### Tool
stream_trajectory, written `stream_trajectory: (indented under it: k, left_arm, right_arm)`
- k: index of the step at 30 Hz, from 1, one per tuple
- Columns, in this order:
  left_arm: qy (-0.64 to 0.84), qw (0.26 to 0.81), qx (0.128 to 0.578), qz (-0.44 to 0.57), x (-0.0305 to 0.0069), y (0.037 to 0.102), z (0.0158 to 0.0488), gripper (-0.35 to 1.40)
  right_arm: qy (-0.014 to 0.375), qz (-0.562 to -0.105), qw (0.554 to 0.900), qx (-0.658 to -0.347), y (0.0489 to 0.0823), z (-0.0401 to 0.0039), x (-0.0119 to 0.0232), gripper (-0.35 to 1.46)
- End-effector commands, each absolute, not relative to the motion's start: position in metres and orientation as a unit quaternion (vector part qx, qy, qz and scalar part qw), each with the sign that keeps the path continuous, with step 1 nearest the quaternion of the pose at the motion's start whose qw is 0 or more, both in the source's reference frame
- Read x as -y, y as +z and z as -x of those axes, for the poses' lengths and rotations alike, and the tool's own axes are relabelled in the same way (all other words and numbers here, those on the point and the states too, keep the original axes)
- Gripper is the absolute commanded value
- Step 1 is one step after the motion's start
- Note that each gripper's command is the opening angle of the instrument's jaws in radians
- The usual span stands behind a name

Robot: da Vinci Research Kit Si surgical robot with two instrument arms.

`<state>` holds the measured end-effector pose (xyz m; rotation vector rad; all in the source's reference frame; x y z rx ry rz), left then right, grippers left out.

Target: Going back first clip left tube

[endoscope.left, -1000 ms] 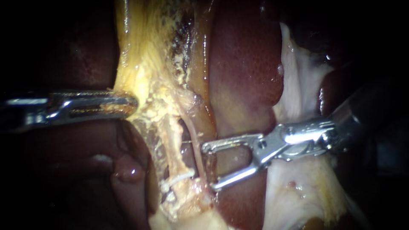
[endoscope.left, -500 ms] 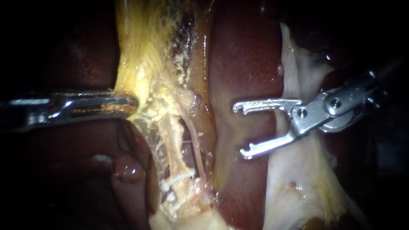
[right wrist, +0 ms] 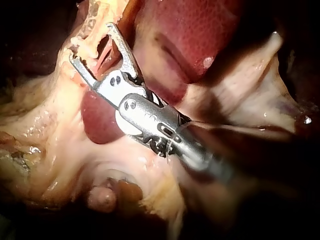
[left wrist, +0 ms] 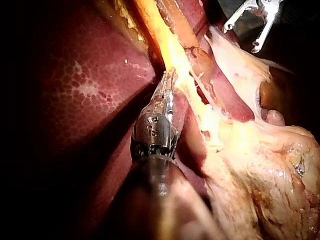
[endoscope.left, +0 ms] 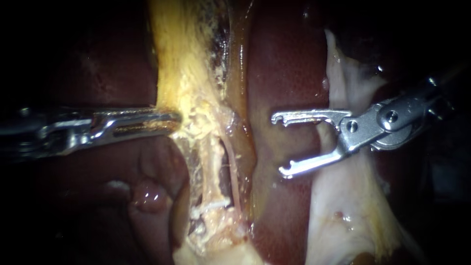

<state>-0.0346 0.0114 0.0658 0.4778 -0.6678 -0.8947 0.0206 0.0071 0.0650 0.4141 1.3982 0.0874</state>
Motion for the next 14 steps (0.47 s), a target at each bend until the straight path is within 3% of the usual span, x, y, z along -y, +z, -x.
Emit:
stream_trajectory:
  k: [1, 14]
  left_arm:
    - [-0.418, 0.822, 0.312, -0.228, -0.0112, 0.066, 0.0349, -0.35]
    - [-0.418, 0.823, 0.311, -0.229, -0.0111, 0.0662, 0.0352, -0.35]
  right_arm:
    - [0.04, -0.189, 0.745, -0.639, 0.065, -0.0206, -0.0071, 0.6]
    - [0.04, -0.189, 0.745, -0.639, 0.0649, -0.0206, -0.007, 0.6]
